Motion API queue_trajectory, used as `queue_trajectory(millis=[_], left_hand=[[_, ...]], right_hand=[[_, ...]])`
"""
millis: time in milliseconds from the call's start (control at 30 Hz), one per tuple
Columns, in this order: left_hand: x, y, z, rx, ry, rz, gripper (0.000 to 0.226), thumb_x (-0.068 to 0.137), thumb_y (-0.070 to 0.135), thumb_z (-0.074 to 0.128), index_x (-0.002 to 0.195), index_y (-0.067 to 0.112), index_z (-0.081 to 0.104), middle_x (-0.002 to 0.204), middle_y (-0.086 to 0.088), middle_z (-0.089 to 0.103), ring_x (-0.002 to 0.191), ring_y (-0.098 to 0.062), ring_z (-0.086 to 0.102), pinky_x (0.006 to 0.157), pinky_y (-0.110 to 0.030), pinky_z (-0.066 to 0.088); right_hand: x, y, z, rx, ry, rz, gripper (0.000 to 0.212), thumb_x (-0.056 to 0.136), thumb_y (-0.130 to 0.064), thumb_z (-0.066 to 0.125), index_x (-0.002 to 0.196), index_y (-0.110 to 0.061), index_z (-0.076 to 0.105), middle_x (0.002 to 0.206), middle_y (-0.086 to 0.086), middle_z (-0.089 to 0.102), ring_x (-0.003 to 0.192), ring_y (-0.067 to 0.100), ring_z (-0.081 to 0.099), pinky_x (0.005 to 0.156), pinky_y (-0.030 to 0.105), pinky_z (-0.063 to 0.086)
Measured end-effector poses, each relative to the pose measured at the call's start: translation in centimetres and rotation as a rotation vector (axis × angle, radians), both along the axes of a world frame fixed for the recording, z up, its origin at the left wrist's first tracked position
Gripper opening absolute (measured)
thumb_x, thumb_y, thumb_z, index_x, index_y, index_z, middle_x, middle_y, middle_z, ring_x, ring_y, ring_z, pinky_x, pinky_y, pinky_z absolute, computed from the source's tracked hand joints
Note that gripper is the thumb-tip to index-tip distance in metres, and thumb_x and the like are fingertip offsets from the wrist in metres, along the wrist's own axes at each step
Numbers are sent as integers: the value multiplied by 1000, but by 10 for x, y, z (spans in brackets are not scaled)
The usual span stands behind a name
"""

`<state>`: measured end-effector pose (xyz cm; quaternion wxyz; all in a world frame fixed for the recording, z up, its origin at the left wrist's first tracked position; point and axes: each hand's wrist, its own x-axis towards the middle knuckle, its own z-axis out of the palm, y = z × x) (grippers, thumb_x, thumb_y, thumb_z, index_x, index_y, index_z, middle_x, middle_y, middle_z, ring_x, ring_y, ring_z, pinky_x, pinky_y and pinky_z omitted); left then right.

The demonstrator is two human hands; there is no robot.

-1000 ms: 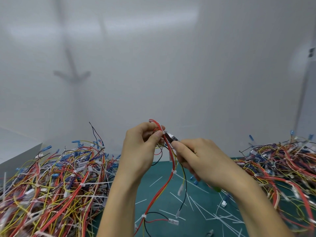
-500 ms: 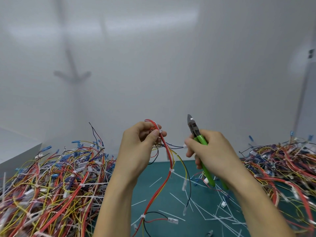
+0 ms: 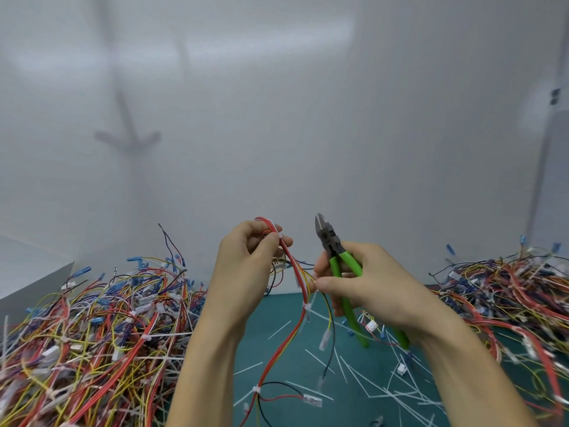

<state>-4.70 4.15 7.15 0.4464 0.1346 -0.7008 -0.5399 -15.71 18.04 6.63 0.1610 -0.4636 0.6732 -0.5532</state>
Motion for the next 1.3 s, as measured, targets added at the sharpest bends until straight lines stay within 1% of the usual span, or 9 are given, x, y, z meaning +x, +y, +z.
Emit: queue_trajectory(millis=[133,300,367,500,767,867,933,1067,1300], left_hand=[[-2,-1,-1,42,-56,-4,12,94,22,61,98,12,66,77,5,75,67,1,66,67,-20,47],[0,1,-4,-64,-129,-13,14,84,20,74,90,9,67,72,-8,74,61,-4,64,57,-9,46],[-1,2,-4,-88,-166,-22,16,82,21,76,90,10,67,73,-8,74,64,-8,66,61,-14,49],[-3,6,-4,-84,-167,-51,19,81,20,78,90,9,67,79,-14,74,70,-12,67,71,-24,54],[-3,8,-2,15,-31,-47,15,80,7,78,90,4,67,72,-9,74,65,-10,68,61,-16,53],[-2,5,-2,37,-8,-29,16,81,6,76,94,3,67,76,-11,74,67,-11,69,65,-17,55],[0,3,-3,34,-8,-8,17,82,6,76,95,4,67,78,-10,75,69,-11,71,67,-18,56],[1,0,-2,34,10,26,17,82,5,75,96,5,66,82,-12,75,70,-11,71,70,-16,56],[2,-2,-1,7,42,56,16,84,5,74,97,6,65,85,-9,75,74,-9,71,70,-16,55]], right_hand=[[-1,-2,0,-58,92,-179,18,80,-10,80,83,-16,64,63,-5,64,57,13,62,62,35,60],[1,-4,0,-136,146,-293,20,79,-15,80,83,-23,63,75,-6,70,70,15,66,75,45,60],[3,-6,0,-176,182,-337,21,79,-17,80,82,-25,61,76,-6,70,70,12,65,74,39,59],[11,-11,-2,-217,364,-430,23,81,-23,79,80,-29,57,71,-14,66,70,-2,58,59,9,44],[22,-17,-3,-253,422,-461,21,82,-28,77,81,-28,56,64,-21,59,68,4,55,58,15,41],[23,-16,-3,-283,406,-491,17,87,-34,72,83,-27,57,69,-11,53,68,3,52,57,12,39],[21,-13,1,-249,414,-477,20,90,-42,65,80,-27,56,75,-6,55,69,7,54,59,15,41],[12,-6,4,-43,325,-317,48,92,-59,47,79,-16,64,72,10,64,70,29,61,72,46,53],[4,-4,-3,205,323,-165,55,96,-61,37,77,-21,68,69,1,65,53,15,64,64,35,53]])
